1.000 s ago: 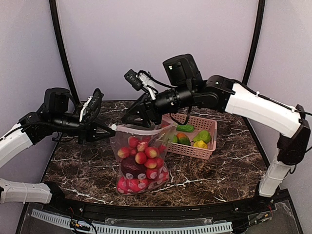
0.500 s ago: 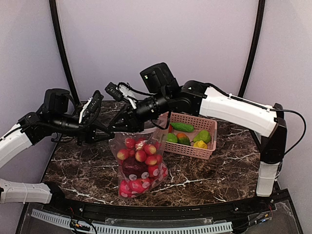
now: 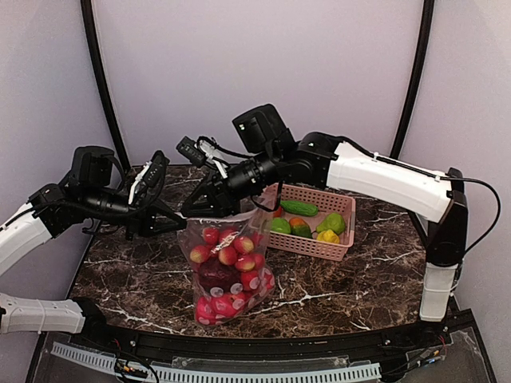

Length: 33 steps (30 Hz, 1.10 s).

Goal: Place the food in the zip-top bag and seal the zipper
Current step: Zip the zipper on the zipper food storage bag.

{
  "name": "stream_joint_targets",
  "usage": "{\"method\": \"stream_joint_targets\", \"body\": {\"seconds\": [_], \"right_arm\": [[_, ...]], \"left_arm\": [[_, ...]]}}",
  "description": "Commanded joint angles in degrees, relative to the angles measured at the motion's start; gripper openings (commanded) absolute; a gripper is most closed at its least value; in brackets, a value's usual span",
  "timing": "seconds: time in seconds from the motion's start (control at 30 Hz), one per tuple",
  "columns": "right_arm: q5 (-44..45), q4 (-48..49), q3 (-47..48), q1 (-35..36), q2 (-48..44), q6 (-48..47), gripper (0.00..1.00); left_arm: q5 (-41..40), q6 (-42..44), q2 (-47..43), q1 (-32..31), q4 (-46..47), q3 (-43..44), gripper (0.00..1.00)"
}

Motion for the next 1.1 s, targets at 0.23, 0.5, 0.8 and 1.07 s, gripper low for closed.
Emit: {"method": "stream_joint_targets", "body": {"seconds": [0.23,0.5,0.8,1.07], "right_arm": [[-1.72,0.39,-0.35,-0.56,-0.19,0.76,0.09],[-2.27,0.01,0.30,-0.57,1.20,1.30,0.25],[-3.32,-0.08,0.61,-0.81,1.83,1.50,0.15],[-2.40,0.40,-0.66,-0.77,0.48,0.54,0.00]], "left_arm": [[-0.18,1.17,-0.77,-0.19,-1.23,2.05,0.01],[0.24,1.43,-0.07,-0.18,-1.32,2.60,0.01],[0.11,1.75,0.26,-0.18,-1.51,2.83,0.01],[-4.13,2.30,-0.32,-0.19,-2.17,2.74,0.01]]}}
